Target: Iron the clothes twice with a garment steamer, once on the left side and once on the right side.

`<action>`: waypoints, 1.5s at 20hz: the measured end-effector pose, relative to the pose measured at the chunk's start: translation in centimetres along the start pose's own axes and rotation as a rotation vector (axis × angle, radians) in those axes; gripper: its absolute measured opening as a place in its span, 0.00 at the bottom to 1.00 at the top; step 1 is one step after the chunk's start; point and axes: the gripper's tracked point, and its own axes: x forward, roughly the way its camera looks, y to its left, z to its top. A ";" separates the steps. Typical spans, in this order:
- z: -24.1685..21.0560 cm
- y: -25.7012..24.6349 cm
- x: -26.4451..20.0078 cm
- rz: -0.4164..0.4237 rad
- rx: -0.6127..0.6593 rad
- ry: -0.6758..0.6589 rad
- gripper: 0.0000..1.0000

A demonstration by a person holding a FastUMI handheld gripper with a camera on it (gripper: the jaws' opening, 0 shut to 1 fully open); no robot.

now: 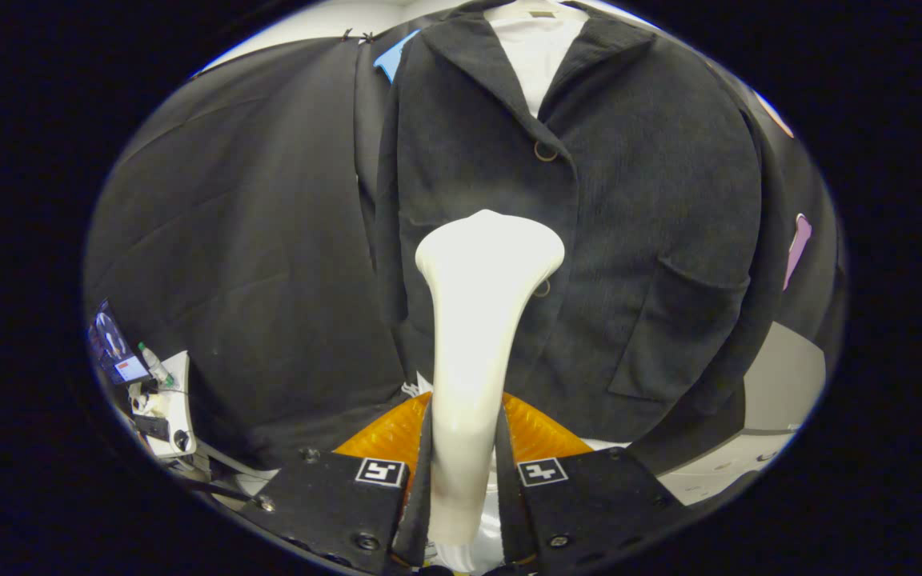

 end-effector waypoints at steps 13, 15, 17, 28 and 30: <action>-1.5 0.0 0.1 0.002 -0.007 0.139 0.38; -1.8 0.0 0.1 -0.002 -0.004 0.145 0.38; -2.8 -0.3 0.4 -0.004 -0.003 0.152 0.38; -5.9 -2.0 -4.4 -0.030 0.050 0.134 0.38; -6.2 -3.1 -6.5 -0.029 0.064 0.115 0.38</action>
